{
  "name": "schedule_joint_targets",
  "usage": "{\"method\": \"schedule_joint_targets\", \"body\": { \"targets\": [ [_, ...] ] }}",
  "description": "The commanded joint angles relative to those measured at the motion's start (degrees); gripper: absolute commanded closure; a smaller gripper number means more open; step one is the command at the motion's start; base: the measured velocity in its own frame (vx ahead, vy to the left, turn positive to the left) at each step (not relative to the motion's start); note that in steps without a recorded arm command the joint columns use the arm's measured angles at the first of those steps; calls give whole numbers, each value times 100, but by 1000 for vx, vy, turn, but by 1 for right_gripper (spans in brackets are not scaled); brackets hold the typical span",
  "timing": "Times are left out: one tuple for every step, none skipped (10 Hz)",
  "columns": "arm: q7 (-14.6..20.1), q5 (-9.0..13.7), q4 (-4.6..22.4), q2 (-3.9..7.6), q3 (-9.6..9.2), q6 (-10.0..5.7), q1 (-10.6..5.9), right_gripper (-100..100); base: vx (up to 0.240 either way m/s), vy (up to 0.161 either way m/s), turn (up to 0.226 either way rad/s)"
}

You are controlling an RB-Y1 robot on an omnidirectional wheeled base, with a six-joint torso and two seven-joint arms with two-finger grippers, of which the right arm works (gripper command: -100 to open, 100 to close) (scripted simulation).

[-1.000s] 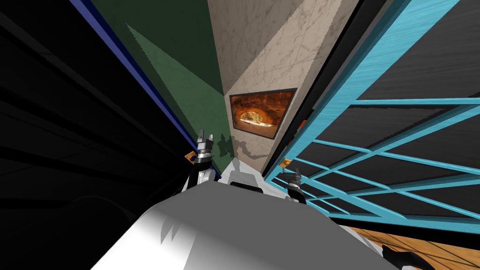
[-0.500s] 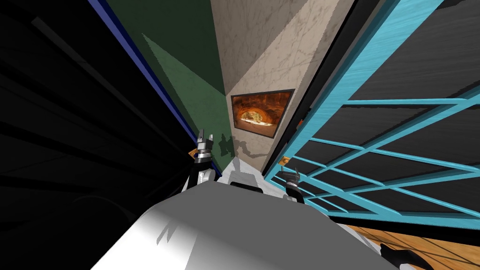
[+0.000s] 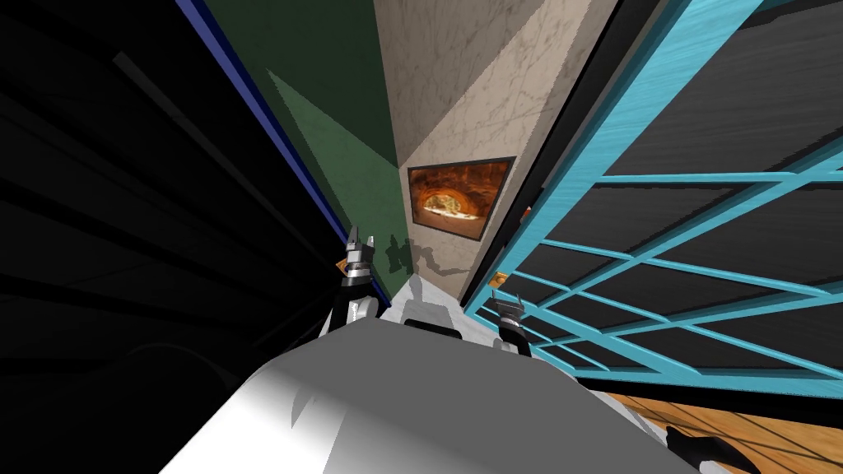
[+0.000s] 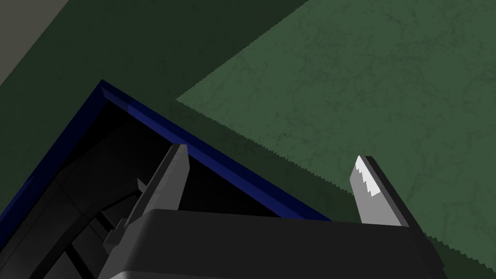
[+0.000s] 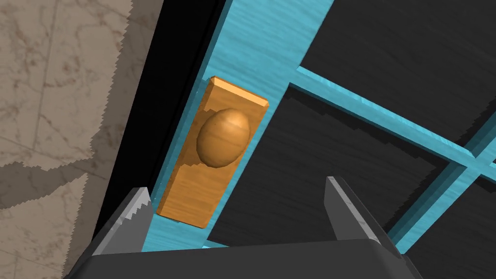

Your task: Pull the door open

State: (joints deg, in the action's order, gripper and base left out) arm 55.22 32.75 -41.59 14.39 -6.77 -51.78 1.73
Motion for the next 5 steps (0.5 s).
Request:
{"method": "schedule_joint_targets", "body": {
  "targets": [
    [286,123,-38,-28,-55,21,-8,-100,-52,-6,32],
    [433,226,-69,-50,-100,38,-16,-100,-63,-14,42],
    [520,226,-69,-50,-100,38,-16,-100,-50,-10,14],
    [733,327,-99,-72,-145,54,-24,-100,-57,-6,23],
    [884,419,-126,-92,-186,69,-31,-100,-67,-15,42]
  ]
}}
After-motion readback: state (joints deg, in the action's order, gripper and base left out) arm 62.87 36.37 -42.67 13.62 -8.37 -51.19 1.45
